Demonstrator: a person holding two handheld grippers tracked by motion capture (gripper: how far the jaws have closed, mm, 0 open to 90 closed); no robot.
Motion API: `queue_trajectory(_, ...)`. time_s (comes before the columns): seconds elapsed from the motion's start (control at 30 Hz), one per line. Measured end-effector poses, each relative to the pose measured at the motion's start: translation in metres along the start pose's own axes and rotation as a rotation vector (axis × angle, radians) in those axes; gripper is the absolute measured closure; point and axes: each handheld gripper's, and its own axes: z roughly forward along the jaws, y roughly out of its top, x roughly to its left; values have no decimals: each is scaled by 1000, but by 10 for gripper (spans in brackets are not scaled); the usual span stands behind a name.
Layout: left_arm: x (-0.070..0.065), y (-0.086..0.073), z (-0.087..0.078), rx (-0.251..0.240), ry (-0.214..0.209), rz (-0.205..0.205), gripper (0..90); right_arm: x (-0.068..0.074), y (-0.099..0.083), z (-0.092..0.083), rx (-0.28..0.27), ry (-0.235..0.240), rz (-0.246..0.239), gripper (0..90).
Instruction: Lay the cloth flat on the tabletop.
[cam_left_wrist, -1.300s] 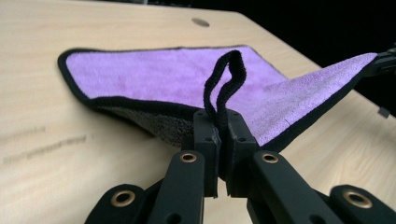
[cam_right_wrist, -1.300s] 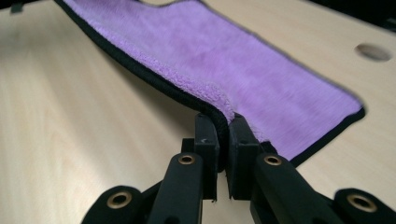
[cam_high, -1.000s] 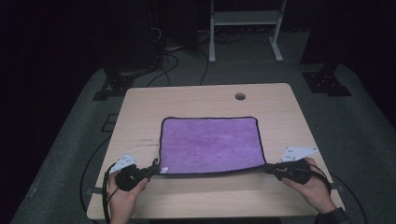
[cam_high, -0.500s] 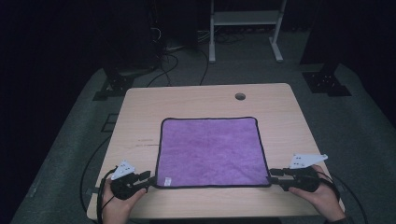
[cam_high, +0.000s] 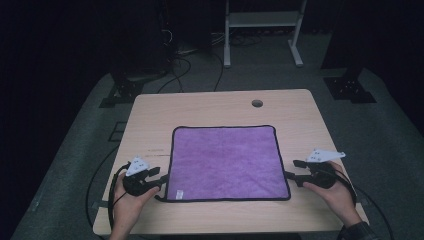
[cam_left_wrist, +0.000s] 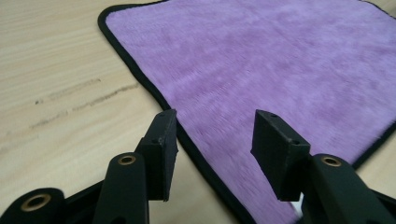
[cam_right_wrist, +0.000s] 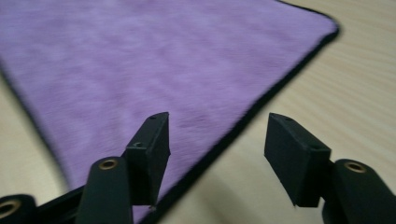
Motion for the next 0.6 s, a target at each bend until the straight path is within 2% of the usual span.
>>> queue_trajectory(0.03, 0, 0, 0, 0, 0, 0, 494, 0, 0, 0, 0, 0, 0, 382)
queue_trajectory(0.07, 5, 3, 8, 2, -7, -4, 493, -9, 0, 5, 8, -43, 18, 363)
queue_trajectory(0.2, 11, 11, 23, 3, -4, 14, 476, -24, -2, 14, 39, -105, 66, 347)
queue_trajectory(0.23, 11, 11, 23, 3, -4, 14, 467, -27, -2, 15, 44, -120, 69, 347)
queue_trajectory(0.27, 14, 15, 30, 5, 0, 21, 472, -29, -3, 16, 49, -133, 76, 344)
queue_trajectory(0.37, 18, 21, 39, 19, 2, 6, 489, -35, -6, 19, 65, -153, 101, 332)
queue_trajectory(0.47, 22, 25, 49, 53, 15, 3, 476, -39, -8, 19, 81, -166, 111, 325)
queue_trajectory(0.6, 25, 29, 58, 53, 26, 1, 472, -42, -11, 20, 99, -174, 126, 312)
